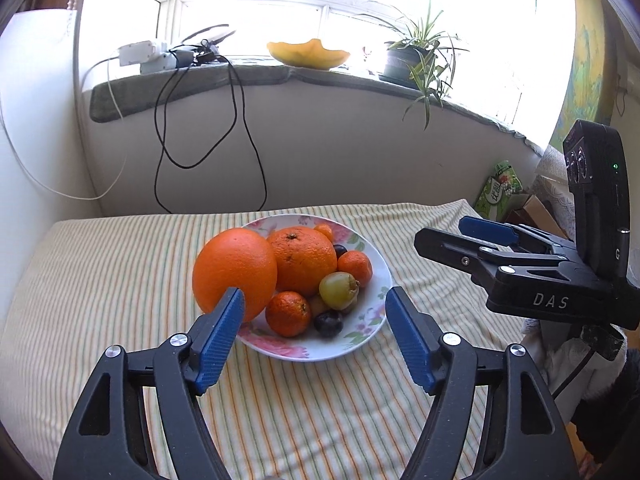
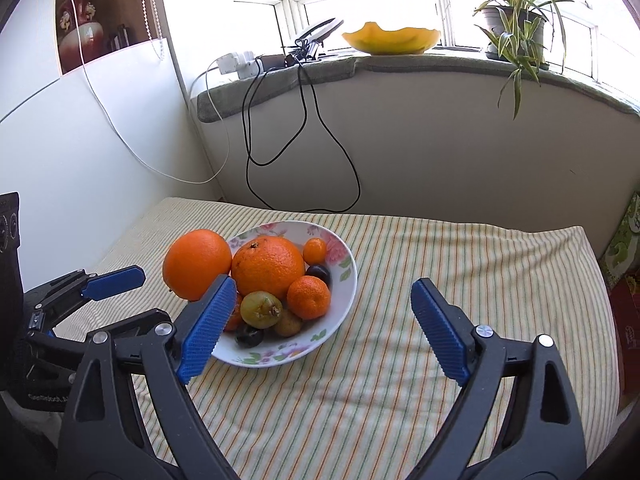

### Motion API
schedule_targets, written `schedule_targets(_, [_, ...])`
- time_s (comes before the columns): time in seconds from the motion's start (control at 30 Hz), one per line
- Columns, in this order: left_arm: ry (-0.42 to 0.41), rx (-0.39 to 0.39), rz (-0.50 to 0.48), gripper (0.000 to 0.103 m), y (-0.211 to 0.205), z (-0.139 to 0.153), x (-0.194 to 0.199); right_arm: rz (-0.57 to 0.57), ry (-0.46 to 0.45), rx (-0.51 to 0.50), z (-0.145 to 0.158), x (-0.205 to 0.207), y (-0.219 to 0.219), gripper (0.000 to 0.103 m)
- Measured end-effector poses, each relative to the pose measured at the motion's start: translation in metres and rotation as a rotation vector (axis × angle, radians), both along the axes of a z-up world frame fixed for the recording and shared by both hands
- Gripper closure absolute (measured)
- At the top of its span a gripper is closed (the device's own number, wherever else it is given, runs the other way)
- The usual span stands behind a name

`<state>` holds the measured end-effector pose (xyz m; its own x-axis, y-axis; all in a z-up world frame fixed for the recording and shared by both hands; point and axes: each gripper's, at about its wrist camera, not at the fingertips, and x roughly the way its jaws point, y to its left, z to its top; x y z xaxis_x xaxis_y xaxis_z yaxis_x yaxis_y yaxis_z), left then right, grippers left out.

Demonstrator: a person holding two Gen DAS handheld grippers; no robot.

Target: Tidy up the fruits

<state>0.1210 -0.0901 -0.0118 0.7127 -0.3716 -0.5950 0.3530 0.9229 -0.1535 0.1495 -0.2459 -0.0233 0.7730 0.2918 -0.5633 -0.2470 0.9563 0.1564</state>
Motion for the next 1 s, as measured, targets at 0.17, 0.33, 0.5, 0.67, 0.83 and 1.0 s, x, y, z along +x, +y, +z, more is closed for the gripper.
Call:
schedule_targets(0.17, [-0.019, 0.01, 0.029, 0.022, 0.005, 0.005, -0.01, -0.014, -0.019, 0.004, 0.006, -0.017, -0.003, 0.004])
schedule_targets(0.33, [-0.038, 0.013, 0.061, 0.022, 0.011, 0.008, -0.018, -0.031, -0.031, -0.003, 0.008, -0.03, -0.006, 0.002])
schedule_targets(0.5, [-0.04, 0.006, 0.083, 0.022, 0.016, 0.01, -0.024, -0.037, -0.025, 0.006, 0.007, -0.042, -0.009, 0.002])
schedule_targets(0.67, [-0.048, 0.012, 0.087, 0.022, 0.016, 0.013, -0.03, -0.037, -0.028, 0.007, 0.007, -0.049, -0.007, 0.002])
schedule_targets(0.83, [-0.061, 0.019, 0.089, 0.022, 0.016, 0.015, -0.036, -0.031, -0.027, 0.011, 0.007, -0.053, -0.004, 0.002])
schedule_targets(1.0, [-0.07, 0.018, 0.092, 0.022, 0.018, 0.018, -0.04, -0.024, -0.03, 0.01, 0.009, -0.055, -0.001, 0.002])
